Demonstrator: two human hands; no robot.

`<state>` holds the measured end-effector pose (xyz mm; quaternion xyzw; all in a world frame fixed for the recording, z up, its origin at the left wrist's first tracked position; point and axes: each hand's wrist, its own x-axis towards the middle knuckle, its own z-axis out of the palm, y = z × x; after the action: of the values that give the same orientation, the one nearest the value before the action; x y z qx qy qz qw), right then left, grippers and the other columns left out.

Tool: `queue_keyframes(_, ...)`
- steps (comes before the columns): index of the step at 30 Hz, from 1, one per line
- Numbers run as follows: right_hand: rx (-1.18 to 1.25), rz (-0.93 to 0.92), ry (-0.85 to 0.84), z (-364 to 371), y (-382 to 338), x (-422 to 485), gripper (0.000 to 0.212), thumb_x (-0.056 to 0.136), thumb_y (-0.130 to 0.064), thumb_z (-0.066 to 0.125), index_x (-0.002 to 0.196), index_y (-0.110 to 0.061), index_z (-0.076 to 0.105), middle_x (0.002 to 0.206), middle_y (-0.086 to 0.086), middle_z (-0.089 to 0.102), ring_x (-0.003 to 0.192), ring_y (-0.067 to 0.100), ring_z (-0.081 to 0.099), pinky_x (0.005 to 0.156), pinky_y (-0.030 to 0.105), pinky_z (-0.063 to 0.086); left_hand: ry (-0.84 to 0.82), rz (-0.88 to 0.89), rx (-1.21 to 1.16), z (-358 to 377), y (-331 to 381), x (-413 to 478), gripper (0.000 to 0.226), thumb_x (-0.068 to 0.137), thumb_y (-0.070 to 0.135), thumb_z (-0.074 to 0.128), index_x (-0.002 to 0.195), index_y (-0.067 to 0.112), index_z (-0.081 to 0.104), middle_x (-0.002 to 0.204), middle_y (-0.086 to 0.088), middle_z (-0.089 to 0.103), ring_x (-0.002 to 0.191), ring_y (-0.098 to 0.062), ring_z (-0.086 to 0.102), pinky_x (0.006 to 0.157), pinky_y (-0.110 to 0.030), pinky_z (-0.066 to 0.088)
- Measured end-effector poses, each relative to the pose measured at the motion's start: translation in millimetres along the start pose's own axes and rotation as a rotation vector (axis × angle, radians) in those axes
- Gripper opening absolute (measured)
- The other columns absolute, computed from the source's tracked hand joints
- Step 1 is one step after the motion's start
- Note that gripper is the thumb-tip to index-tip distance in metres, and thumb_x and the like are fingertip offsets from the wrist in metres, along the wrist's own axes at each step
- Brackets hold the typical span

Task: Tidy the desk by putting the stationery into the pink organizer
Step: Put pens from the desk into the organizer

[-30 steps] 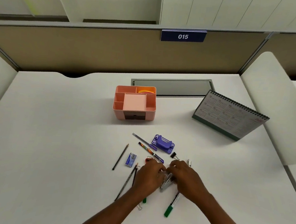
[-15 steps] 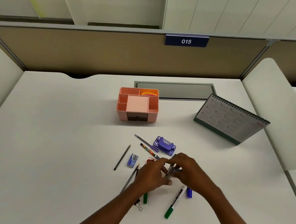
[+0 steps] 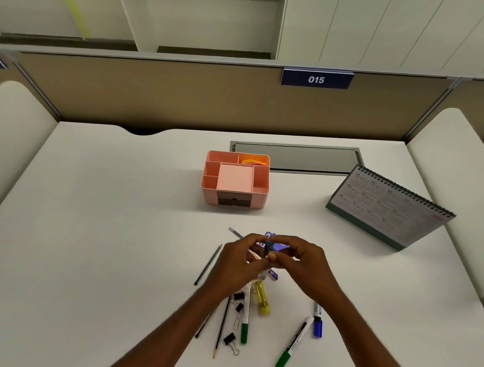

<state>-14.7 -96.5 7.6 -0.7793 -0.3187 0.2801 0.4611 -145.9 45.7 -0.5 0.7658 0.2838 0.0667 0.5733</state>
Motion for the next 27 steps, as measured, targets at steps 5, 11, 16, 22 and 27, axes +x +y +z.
queue_keyframes(5, 0.144, 0.014, 0.001, 16.5, -11.5, 8.7, 0.032, 0.098, -0.008, 0.065, 0.128, -0.019, 0.070, 0.110, 0.002, 0.077, 0.095, 0.016, 0.076, 0.082, 0.032, 0.063, 0.063, 0.011, 0.028, -22.4, 0.5, 6.7, 0.043, 0.081, 0.046, 0.085, 0.118, 0.036, 0.065, 0.098, 0.014, 0.074, 0.083, -0.004, 0.072, 0.073, -0.024, 0.062)
queue_keyframes(11, 0.060, 0.053, -0.046, 31.4, -13.9, 16.1, 0.031, 0.097, -0.010, 0.067, 0.125, -0.023, 0.070, 0.107, -0.007, 0.075, 0.094, 0.009, 0.072, 0.078, 0.023, 0.061, 0.123, 0.009, 0.058, -50.3, 4.8, 21.3, 0.043, 0.083, 0.029, 0.084, 0.121, 0.034, 0.064, 0.103, 0.013, 0.073, 0.086, 0.001, 0.071, 0.073, -0.019, 0.061)
queue_keyframes(16, -0.041, 0.094, -0.117, 48.6, -4.1, 14.0, 0.029, 0.098, -0.010, 0.066, 0.125, -0.019, 0.069, 0.105, -0.003, 0.072, 0.088, 0.002, 0.070, 0.069, 0.018, 0.059, 0.180, 0.048, 0.064, -78.3, 11.3, 40.4, 0.044, 0.080, 0.015, 0.086, 0.116, 0.032, 0.066, 0.106, 0.015, 0.073, 0.096, 0.000, 0.070, 0.082, -0.019, 0.061)
queue_keyframes(22, -0.520, 0.040, -0.291, 70.6, 18.5, 12.4, 0.038, 0.097, -0.035, 0.062, 0.135, -0.034, 0.059, 0.132, -0.010, 0.065, 0.116, 0.010, 0.063, 0.096, 0.035, 0.055, 0.277, 0.144, 0.142, -117.3, 29.7, 84.3, 0.049, 0.082, 0.006, 0.084, 0.123, 0.024, 0.065, 0.115, 0.009, 0.069, 0.100, 0.002, 0.068, 0.082, -0.009, 0.056)
queue_keyframes(27, -0.708, -0.060, -0.329, 88.6, 20.4, 11.9, 0.049, 0.099, -0.038, 0.058, 0.146, -0.027, 0.049, 0.144, -0.002, 0.055, 0.130, 0.021, 0.052, 0.101, 0.036, 0.048, 0.409, 0.234, 0.267, -140.2, 39.4, 134.4, 0.047, 0.079, 0.005, 0.086, 0.122, 0.015, 0.070, 0.119, -0.002, 0.068, 0.098, -0.016, 0.073, 0.088, -0.031, 0.063)
